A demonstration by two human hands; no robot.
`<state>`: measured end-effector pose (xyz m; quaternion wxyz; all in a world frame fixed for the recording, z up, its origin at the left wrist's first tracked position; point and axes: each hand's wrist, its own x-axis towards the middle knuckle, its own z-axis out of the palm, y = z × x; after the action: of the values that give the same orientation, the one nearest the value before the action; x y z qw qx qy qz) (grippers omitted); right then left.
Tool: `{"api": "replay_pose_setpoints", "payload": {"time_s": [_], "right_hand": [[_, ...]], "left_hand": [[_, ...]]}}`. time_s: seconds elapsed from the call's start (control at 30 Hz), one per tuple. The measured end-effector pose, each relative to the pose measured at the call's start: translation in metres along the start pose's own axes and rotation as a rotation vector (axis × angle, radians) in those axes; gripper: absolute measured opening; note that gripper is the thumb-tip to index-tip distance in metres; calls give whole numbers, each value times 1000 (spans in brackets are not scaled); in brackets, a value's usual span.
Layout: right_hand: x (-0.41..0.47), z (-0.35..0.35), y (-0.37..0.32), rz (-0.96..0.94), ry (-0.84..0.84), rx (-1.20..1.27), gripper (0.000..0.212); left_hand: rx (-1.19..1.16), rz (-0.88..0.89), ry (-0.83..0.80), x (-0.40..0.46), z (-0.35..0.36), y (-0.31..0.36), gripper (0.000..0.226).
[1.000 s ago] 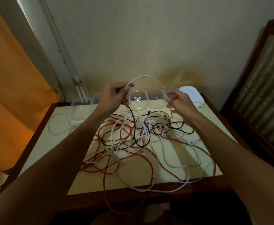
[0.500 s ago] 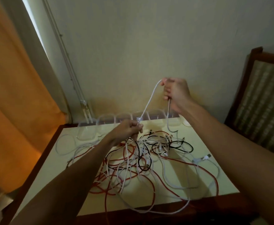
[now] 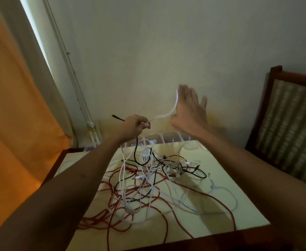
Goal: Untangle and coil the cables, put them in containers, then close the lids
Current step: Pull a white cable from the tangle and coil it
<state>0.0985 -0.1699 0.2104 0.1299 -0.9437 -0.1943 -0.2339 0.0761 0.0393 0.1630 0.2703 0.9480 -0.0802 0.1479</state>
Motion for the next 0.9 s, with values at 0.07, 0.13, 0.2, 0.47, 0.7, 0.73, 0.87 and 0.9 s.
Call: {"api": "replay_pose_setpoints", "payload": {"time_s": [0.07, 0.13, 0.2, 0.47, 0.7, 0.73, 0.87, 0.9], "right_hand": [[7, -12, -9, 32, 37, -137, 99], [12, -17, -14, 22, -29, -227, 105], [11, -16, -19, -43, -139, -288, 103], [4, 25, -28, -241, -387, 61, 21], [-3, 36, -34, -115, -472, 700, 25], [-2, 31, -39, -114, -468, 770, 25], [12, 4, -52, -30, -424, 1187, 24], [16, 1, -53, -5, -399, 1301, 23]], "left_hand": [[154, -3, -133, 8, -10, 5, 18], [97, -16, -111, 9, -15, 9, 19], [-11, -25, -15, 9, -15, 9, 20], [-228, 51, 44, -8, 1, -1, 21], [-126, -232, -201, -77, 55, -37, 11], [-94, -287, -245, -86, 65, -45, 15], [60, -410, -282, -104, 87, -57, 28], [135, -449, -235, -104, 89, -57, 26]]}}
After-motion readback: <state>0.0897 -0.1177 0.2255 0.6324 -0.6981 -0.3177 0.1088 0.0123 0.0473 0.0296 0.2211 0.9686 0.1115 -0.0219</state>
